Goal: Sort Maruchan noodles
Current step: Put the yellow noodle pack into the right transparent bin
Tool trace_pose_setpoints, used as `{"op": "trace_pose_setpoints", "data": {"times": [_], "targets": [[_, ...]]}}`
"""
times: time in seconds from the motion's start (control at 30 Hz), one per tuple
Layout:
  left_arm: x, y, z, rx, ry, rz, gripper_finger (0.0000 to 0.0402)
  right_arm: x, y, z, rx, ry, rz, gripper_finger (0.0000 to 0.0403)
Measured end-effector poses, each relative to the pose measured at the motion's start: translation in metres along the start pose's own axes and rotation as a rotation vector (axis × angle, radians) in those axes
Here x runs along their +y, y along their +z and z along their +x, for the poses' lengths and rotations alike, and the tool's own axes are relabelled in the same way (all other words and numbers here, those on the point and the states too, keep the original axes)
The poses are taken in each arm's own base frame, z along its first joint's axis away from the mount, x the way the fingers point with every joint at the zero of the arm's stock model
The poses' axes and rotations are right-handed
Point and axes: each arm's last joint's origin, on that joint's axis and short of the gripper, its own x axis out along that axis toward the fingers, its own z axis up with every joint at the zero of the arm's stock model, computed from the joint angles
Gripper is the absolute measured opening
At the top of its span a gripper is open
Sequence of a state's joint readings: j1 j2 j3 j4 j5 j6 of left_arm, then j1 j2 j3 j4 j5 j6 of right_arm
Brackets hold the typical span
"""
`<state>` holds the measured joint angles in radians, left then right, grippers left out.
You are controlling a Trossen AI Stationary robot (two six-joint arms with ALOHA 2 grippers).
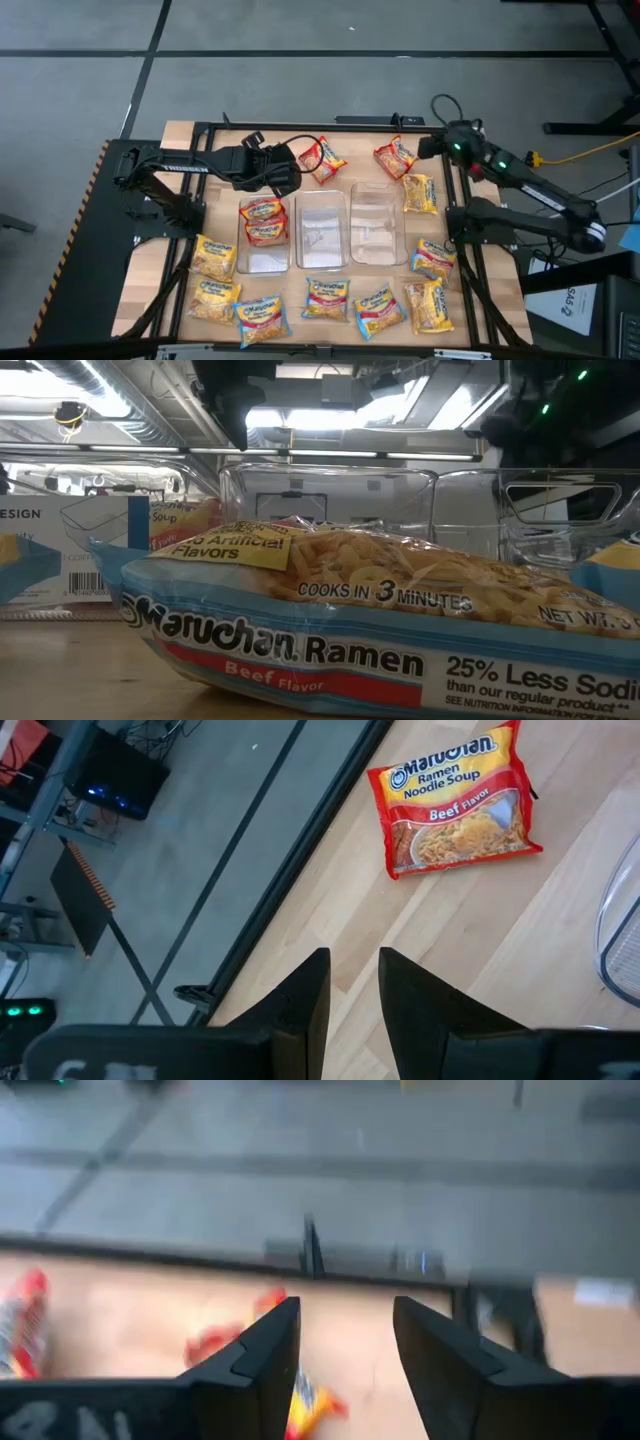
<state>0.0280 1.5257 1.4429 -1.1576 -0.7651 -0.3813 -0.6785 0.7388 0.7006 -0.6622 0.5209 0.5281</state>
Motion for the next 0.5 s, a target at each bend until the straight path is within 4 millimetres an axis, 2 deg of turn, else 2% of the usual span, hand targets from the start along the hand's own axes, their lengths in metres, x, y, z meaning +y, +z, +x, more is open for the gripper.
{"op": "trace_pose_setpoints", "data": {"times": [0.17,0.27,0.37,0.5], "targets": [[0.000,0.000,0.000,0.000,0.000,0.000,0.0082,0.001,-0.006,0.039,0.338,0.150,0.081,0.0168],[0.000,0.000,0.000,0.000,0.000,0.000,0.0082,0.001,-0.011,0.056,0.478,0.217,0.084,0.0168],[0.000,0.000,0.000,0.001,0.000,0.001,0.0082,-0.005,-0.022,0.065,0.626,0.153,0.080,0.0168],[0.000,0.000,0.000,0.001,0.000,0.001,0.0082,-0.010,-0.036,0.066,0.810,0.054,0.058,0.0168]]}}
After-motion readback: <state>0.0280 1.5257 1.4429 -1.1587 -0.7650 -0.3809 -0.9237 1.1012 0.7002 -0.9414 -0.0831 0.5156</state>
